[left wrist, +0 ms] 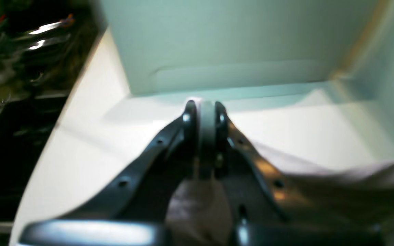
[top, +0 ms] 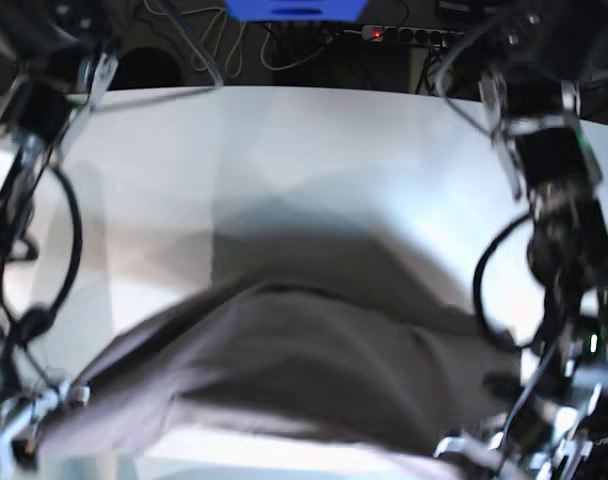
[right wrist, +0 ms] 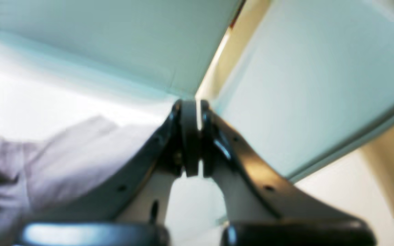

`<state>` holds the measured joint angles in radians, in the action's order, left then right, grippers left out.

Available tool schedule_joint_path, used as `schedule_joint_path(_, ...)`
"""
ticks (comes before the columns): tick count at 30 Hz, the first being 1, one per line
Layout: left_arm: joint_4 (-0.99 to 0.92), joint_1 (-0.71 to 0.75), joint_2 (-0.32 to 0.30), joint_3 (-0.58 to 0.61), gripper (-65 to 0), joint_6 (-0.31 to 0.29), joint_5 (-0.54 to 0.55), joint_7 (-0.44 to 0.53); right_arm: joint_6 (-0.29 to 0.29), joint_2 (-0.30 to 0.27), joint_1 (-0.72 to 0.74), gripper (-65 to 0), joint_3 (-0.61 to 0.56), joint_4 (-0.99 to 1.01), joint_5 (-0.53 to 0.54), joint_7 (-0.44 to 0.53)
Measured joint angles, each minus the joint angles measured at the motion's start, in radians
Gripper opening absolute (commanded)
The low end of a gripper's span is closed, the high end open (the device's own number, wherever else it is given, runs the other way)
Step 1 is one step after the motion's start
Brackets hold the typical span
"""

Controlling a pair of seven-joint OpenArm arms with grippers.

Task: Layout the t-shirt on the table in an organized manner, then fold the t-shirt properly
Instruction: 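Lay the stretched shirt flat on the table and open both grippers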

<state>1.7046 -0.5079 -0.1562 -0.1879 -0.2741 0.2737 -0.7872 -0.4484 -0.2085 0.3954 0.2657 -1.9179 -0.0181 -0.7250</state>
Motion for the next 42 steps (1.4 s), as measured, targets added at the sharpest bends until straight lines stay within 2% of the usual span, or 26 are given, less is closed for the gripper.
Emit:
schedule_joint_path(7,-0.178,-0.341,-0.026,0.043,-65.0,0.007,0.003,0.005,-0.001,-0.076,0.316,-65.0,-0.011,0.118,0.004,0.003)
schedule_joint_path(10,-0.234,-0.461,-0.027,0.044,-65.0,0.011,-0.003,0.004,-0.002,-0.102,0.408,-65.0,-0.016,0.149,0.011,0.005)
schedule_joint_path(15,-0.243,-0.558,-0.030,0.043,-65.0,0.012,-0.001,0.013,-0.002,-0.113,0.458,-65.0,-0.013,0.137,0.005,0.012)
schedule_joint_path(17,-0.201,-0.541,-0.029,0.044,-65.0,0.012,0.000,-0.053,-0.002,-0.118,0.433,-65.0,-0.009,0.100,0.002,0.002)
schedule_joint_path(20,-0.103,-0.452,-0.029,0.039,-65.0,0.014,0.001,-0.092,-0.002,-0.134,0.321,-65.0,-0.005,0.010,0.003,0.013)
schedule_joint_path(24,0.027,-0.226,-0.051,0.022,-65.0,0.008,0.008,-0.125,-0.005,-0.109,0.065,-65.0,0.043,-0.103,0.008,0.018)
schedule_joint_path(26,0.079,-0.070,-0.063,0.001,-65.0,0.015,-0.006,-0.134,-0.008,-0.063,-0.057,-65.0,0.091,-0.106,0.010,0.031)
schedule_joint_path(29,0.123,0.111,-0.064,-0.073,-65.0,0.012,-0.004,-0.142,-0.010,0.003,-0.234,-65.0,0.160,-0.105,0.005,0.133)
schedule_joint_path(32,0.156,0.265,-0.059,-0.148,-65.0,0.015,-0.001,-0.111,-0.011,0.077,-0.405,-65.0,0.183,-0.101,0.018,0.254)
schedule_joint_path(35,0.137,0.403,-0.032,-0.184,-65.0,0.019,-0.008,-0.130,-0.010,0.146,-0.547,-65.0,0.184,-0.095,0.003,0.310)
schedule_joint_path(38,0.137,0.526,0.011,-0.209,-65.0,0.012,0.002,-0.129,-0.010,0.229,-0.653,-65.0,0.181,-0.095,0.008,0.340)
schedule_joint_path(42,0.107,0.624,0.039,-0.221,-65.0,0.015,-0.005,-0.117,-0.008,0.283,-0.755,-65.0,0.184,-0.067,0.005,0.329)
